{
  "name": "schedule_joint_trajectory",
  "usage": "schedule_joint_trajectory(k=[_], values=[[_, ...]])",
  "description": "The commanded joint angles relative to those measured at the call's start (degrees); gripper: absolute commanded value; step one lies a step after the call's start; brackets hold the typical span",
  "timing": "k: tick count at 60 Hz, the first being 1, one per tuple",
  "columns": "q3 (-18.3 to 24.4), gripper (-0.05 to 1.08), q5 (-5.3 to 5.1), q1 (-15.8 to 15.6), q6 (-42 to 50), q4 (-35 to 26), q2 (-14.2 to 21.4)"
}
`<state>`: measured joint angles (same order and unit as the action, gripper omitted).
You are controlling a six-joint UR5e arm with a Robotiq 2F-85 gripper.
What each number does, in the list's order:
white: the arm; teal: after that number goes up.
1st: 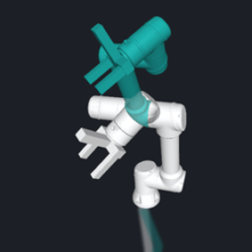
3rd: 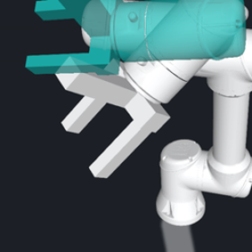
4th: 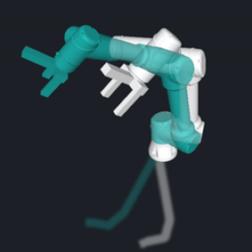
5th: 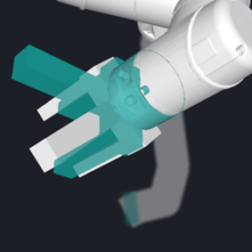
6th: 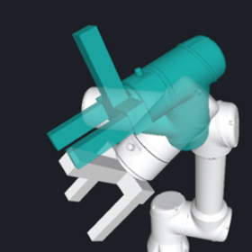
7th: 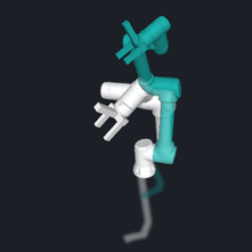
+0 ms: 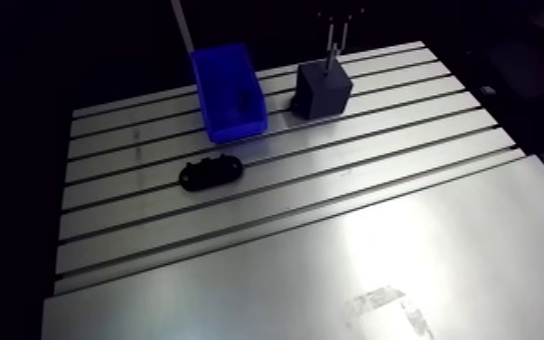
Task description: Pick up the M10 bolt and insert it into the hole until fully seated.
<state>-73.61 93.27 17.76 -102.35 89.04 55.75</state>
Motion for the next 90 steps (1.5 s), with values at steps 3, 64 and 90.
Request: schedule_joint_trajectory(k=[3,64,90], values=[[-0.2,1.08,-0.05,0.0,0.0,0.3,-0.1],[-0.2,1.08,-0.15,-0.1,0.0,1.5,-1.2],[-0.4,0.02,0.27,-0.7,-0.4,1.1,-1.8]])
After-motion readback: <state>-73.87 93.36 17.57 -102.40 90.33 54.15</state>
